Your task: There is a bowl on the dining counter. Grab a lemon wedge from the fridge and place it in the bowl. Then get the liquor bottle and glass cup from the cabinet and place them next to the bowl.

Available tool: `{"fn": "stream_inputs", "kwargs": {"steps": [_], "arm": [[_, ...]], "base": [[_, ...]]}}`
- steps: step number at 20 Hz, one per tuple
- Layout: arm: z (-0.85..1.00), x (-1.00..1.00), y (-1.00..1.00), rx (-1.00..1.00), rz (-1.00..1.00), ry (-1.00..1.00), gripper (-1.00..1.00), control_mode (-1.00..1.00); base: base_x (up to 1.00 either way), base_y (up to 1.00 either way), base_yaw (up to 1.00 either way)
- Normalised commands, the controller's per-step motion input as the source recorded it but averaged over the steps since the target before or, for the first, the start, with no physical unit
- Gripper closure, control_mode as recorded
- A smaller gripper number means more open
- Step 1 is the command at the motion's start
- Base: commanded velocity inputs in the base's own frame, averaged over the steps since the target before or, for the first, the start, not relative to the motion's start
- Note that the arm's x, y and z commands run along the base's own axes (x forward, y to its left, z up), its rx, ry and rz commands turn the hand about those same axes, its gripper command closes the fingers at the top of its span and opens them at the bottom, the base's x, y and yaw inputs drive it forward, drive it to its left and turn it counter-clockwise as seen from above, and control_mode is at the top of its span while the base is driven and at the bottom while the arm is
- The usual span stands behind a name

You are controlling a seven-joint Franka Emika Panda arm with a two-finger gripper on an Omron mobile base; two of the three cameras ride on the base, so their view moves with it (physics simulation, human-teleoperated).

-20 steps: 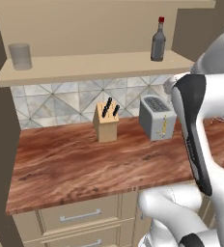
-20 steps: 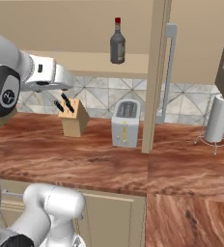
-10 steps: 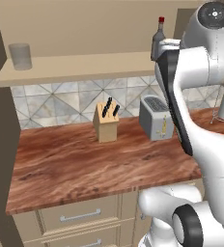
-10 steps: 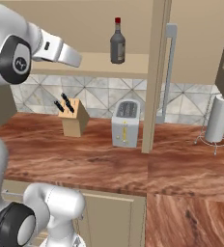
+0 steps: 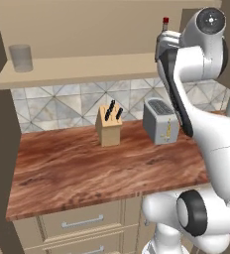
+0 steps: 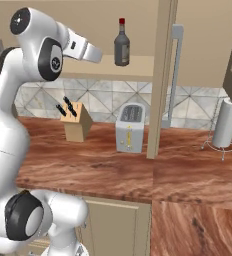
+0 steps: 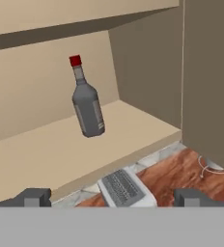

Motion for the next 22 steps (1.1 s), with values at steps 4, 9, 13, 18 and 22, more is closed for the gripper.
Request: {"fn": "stream_inputs", "kwargs": {"steps": [4, 9, 13, 18, 22], "arm": [[0.0, 0.41, -0.23, 0.0, 0.06, 0.0, -1.0, -1.0], [0.0, 0.14, -0.09, 0.0, 0.0, 0.0, -1.0, -1.0], [-0.04, 0.31, 0.0, 0.0, 0.02, -0.02, -1.0, -1.0], [0.0, 0.24, 0.0, 0.0, 0.09, -0.03, -1.0, -1.0], [0.0, 0.27, 0.0, 0.0, 0.07, -0.01, -1.0, -1.0]], "base": [[0.0, 0.0, 0.0], [0.0, 0.0, 0.0], [0.0, 0.0, 0.0], [0.0, 0.0, 0.0], [0.0, 0.0, 0.0]]}}
